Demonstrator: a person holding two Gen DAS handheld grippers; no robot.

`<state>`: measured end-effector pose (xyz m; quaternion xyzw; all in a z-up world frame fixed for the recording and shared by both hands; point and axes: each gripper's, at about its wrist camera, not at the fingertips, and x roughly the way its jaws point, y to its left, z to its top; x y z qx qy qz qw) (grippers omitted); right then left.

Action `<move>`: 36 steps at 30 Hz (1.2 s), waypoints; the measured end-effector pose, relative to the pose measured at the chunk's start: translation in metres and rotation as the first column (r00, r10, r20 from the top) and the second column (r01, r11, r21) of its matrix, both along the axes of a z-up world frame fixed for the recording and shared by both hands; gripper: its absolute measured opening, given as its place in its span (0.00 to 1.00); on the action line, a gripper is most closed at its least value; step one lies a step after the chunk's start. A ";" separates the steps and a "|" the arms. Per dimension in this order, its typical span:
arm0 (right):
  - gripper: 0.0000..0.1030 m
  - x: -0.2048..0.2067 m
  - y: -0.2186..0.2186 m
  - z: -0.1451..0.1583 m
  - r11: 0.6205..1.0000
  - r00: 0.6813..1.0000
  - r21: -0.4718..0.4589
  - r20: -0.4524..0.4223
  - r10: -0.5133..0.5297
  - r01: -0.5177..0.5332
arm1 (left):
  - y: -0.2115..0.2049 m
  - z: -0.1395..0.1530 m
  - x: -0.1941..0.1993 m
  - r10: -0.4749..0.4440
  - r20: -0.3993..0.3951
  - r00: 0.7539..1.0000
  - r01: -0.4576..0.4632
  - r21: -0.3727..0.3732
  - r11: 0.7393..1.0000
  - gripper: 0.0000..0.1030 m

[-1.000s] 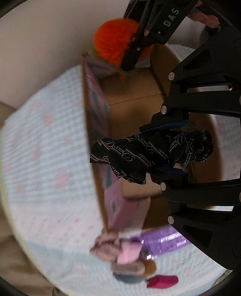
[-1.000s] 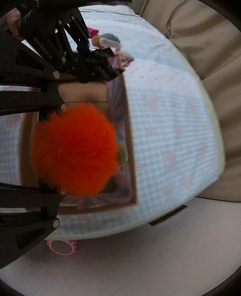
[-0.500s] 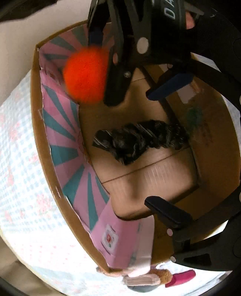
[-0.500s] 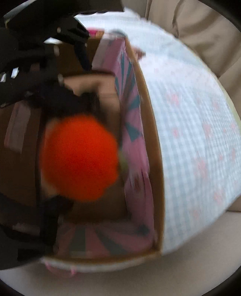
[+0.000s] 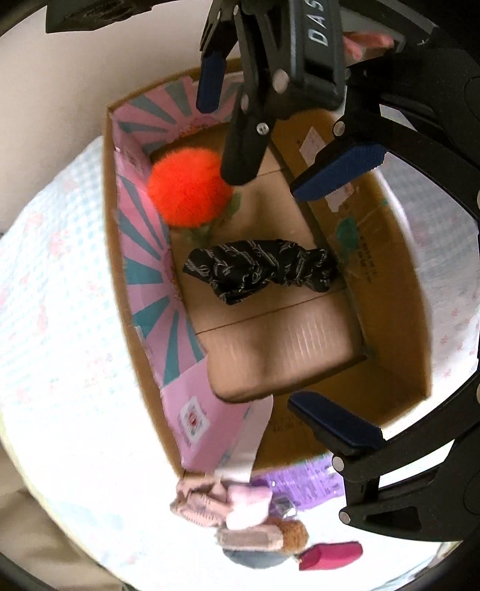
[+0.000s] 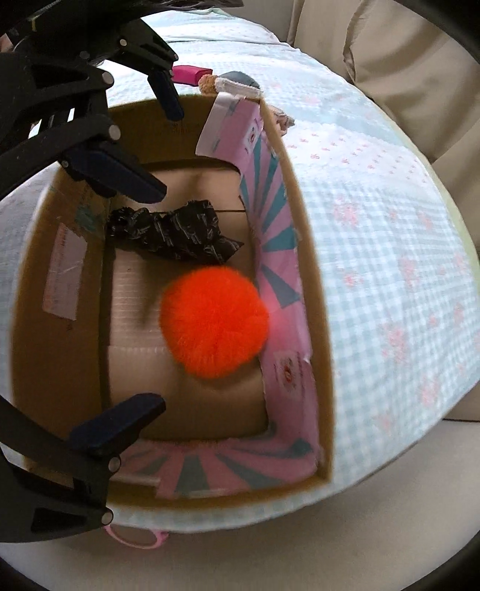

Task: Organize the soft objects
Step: 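Lift both tools away from the box back toward the remaining items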

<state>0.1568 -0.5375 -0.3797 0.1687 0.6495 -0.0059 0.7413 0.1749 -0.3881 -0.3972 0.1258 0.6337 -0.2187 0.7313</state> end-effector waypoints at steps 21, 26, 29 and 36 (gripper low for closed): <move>0.99 -0.033 0.091 0.231 0.978 0.936 -0.206 0.342 0.082 -0.010 | 0.131 0.223 -0.032 0.162 0.316 0.935 -0.103 -0.194 0.976 0.99; 0.99 -0.048 0.126 0.260 0.983 0.916 -0.185 0.396 0.062 0.014 | 0.182 0.263 -0.039 0.203 0.383 0.901 -0.120 -0.230 0.966 1.00; 0.99 -0.056 0.154 0.274 0.978 0.904 -0.210 0.420 0.081 0.010 | 0.215 0.282 -0.042 0.222 0.427 0.877 -0.134 -0.227 0.965 1.00; 0.99 -0.063 0.217 0.290 0.964 0.870 -0.265 0.472 0.141 -0.012 | 0.289 0.301 -0.043 0.290 0.453 0.843 -0.183 -0.265 0.947 1.00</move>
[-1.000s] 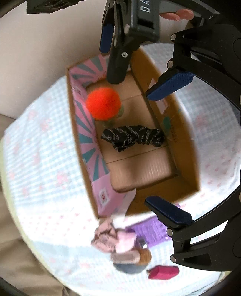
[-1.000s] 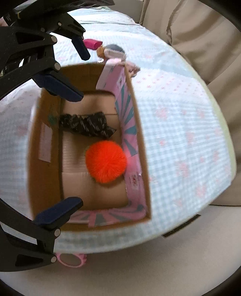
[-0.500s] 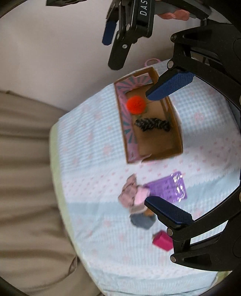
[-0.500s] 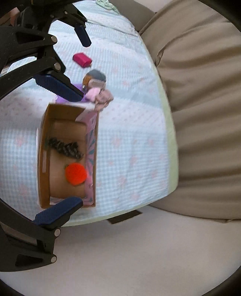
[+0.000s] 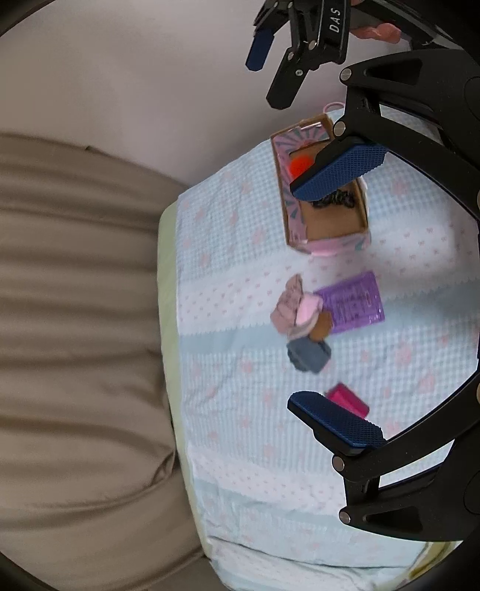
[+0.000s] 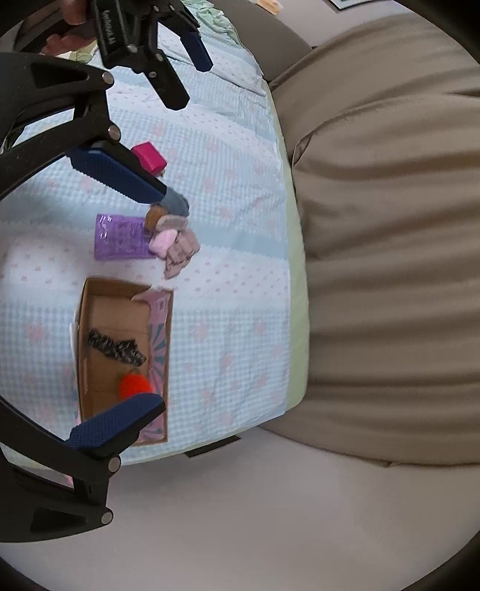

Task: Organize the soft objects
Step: 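Lift both tools away from the box back toward the remaining items, then grasp the magenta pouch with the left tool while the right tool grasps the tan fuzzy slipper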

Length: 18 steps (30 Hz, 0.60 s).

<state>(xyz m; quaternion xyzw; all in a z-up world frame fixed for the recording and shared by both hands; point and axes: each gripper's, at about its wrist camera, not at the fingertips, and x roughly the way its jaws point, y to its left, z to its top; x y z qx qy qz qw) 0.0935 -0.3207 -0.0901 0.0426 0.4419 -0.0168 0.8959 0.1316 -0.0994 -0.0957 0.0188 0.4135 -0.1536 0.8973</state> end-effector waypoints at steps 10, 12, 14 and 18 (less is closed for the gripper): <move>0.99 0.005 0.064 -0.006 1.000 1.000 0.029 0.019 -0.002 0.001 | 0.086 -0.016 0.009 0.021 -0.011 1.000 -0.021 -0.001 1.000 1.00; 0.99 0.007 0.075 -0.012 0.999 1.000 0.041 0.015 -0.010 0.010 | 0.104 -0.026 0.014 0.018 -0.019 1.000 -0.018 0.006 1.000 1.00; 0.99 0.012 0.088 -0.021 0.998 1.000 0.056 0.005 -0.022 0.022 | 0.124 -0.041 0.021 0.009 -0.031 0.999 -0.009 0.007 1.000 1.00; 0.99 0.024 0.112 -0.054 0.993 0.998 0.103 -0.023 -0.058 0.060 | 0.156 -0.082 0.039 -0.025 -0.059 0.998 0.025 0.000 1.000 1.00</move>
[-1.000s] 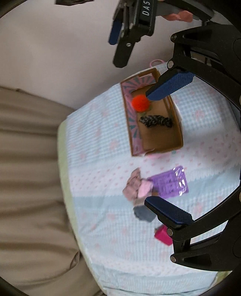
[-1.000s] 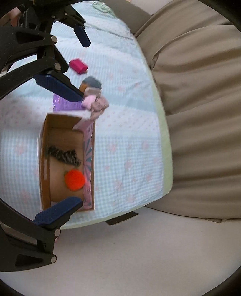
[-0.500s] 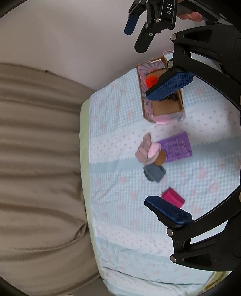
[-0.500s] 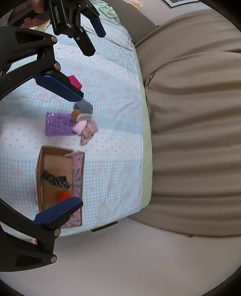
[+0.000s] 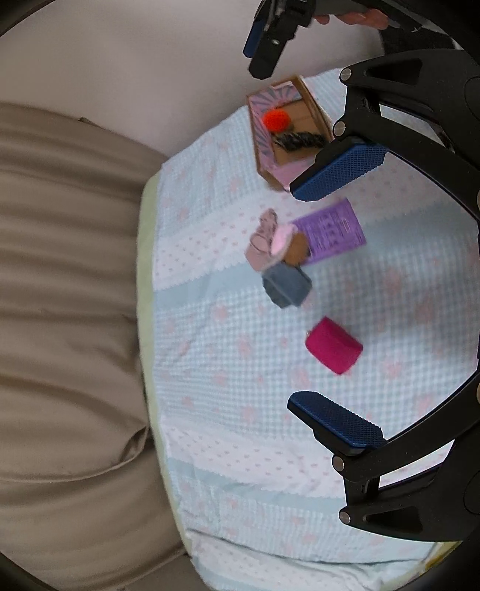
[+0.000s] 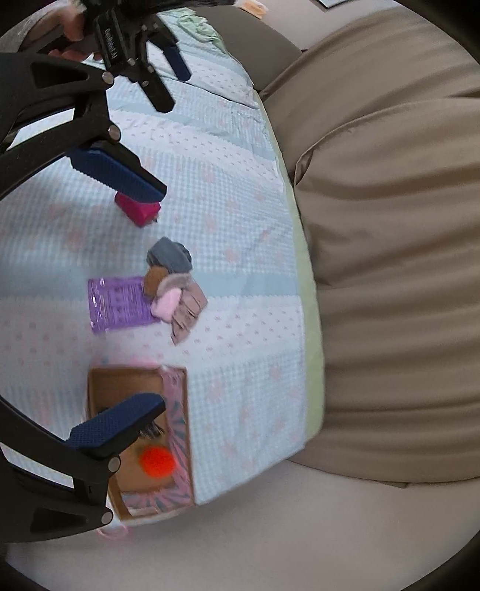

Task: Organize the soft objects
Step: 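Grasp the magenta pouch with the left tool while the right tool grasps the tan fuzzy slipper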

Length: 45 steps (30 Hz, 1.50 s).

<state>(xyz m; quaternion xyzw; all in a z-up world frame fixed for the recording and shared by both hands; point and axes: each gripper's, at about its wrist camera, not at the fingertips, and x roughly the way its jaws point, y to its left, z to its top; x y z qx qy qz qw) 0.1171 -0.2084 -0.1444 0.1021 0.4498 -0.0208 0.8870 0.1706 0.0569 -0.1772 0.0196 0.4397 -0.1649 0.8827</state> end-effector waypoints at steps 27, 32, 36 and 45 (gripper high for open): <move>0.77 0.105 0.010 -0.262 0.917 0.952 0.320 -0.265 -0.155 0.238 | 0.014 -0.295 0.091 -0.214 -0.281 0.936 0.272 0.186 0.944 0.99; 0.65 0.121 0.011 -0.284 0.908 0.946 0.340 -0.289 -0.147 0.244 | 0.009 -0.319 0.098 -0.225 -0.320 0.920 0.299 0.205 0.932 0.92; 0.53 0.131 0.012 -0.293 0.908 0.942 0.341 -0.307 -0.138 0.244 | 0.001 -0.334 0.103 -0.216 -0.356 0.909 0.316 0.252 0.915 0.78; 0.38 0.132 0.014 -0.293 0.914 0.942 0.328 -0.306 -0.136 0.239 | 0.004 -0.328 0.109 -0.182 -0.360 0.915 0.275 0.227 0.934 0.58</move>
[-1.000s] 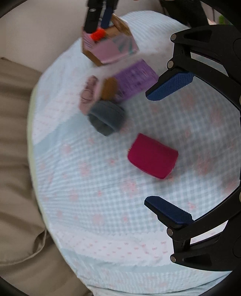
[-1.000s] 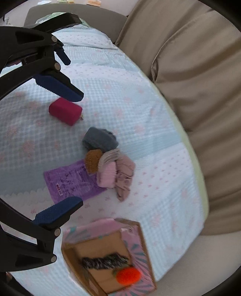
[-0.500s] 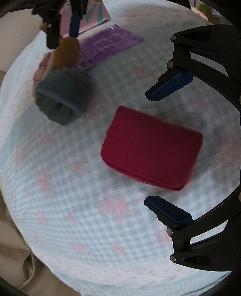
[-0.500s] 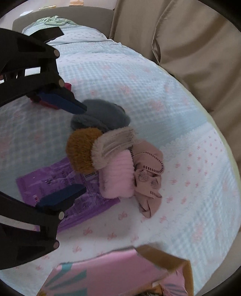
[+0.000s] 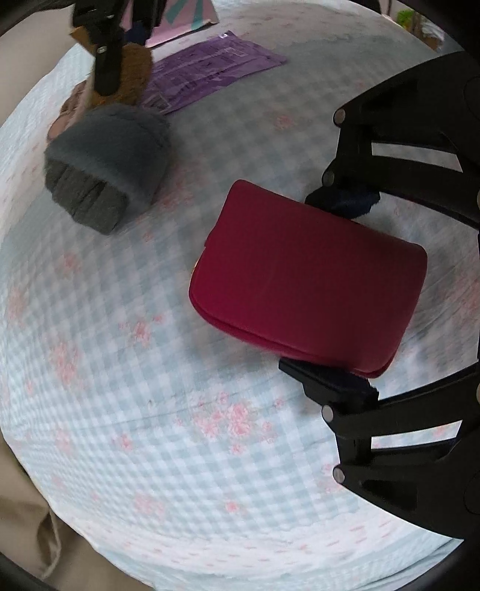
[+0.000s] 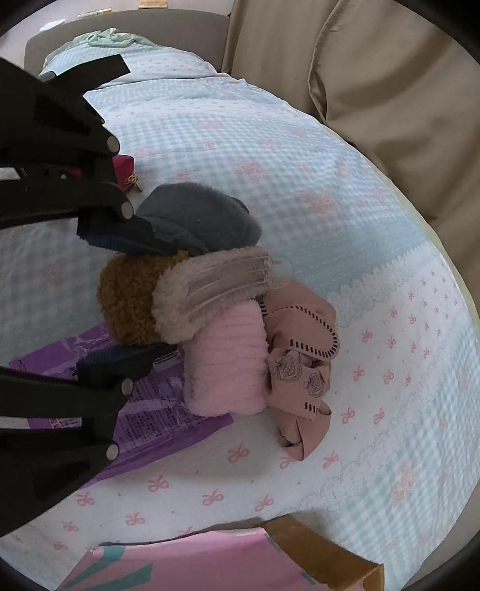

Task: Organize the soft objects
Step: 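Grasp the magenta pouch with the left tool while the right tool grasps the tan fuzzy slipper, then carry the pouch and slipper to the box and release both inside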

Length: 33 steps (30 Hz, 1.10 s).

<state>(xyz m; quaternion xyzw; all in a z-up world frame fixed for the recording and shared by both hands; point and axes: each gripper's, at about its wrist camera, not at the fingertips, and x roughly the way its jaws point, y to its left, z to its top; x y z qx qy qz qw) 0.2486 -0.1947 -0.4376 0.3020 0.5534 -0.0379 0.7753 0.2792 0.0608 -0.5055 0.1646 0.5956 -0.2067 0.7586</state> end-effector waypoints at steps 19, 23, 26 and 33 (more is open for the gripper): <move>0.36 -0.036 0.004 0.116 0.991 0.988 -0.123 0.142 0.063 -0.045 | 0.015 0.132 -0.010 0.187 0.065 0.980 -0.175 -0.151 0.973 0.42; 0.36 -0.047 0.000 0.154 0.981 0.979 -0.183 0.178 0.102 -0.069 | 0.005 0.177 -0.023 0.218 0.110 0.970 -0.194 -0.197 0.961 0.42; 0.36 -0.058 -0.011 0.182 0.977 0.971 -0.200 0.209 0.115 -0.073 | -0.012 0.208 -0.028 0.241 0.146 0.960 -0.205 -0.221 0.953 0.42; 0.36 -0.090 -0.061 0.237 0.966 0.953 -0.248 0.270 0.140 -0.071 | -0.073 0.274 -0.039 0.249 0.220 0.943 -0.182 -0.282 0.942 0.42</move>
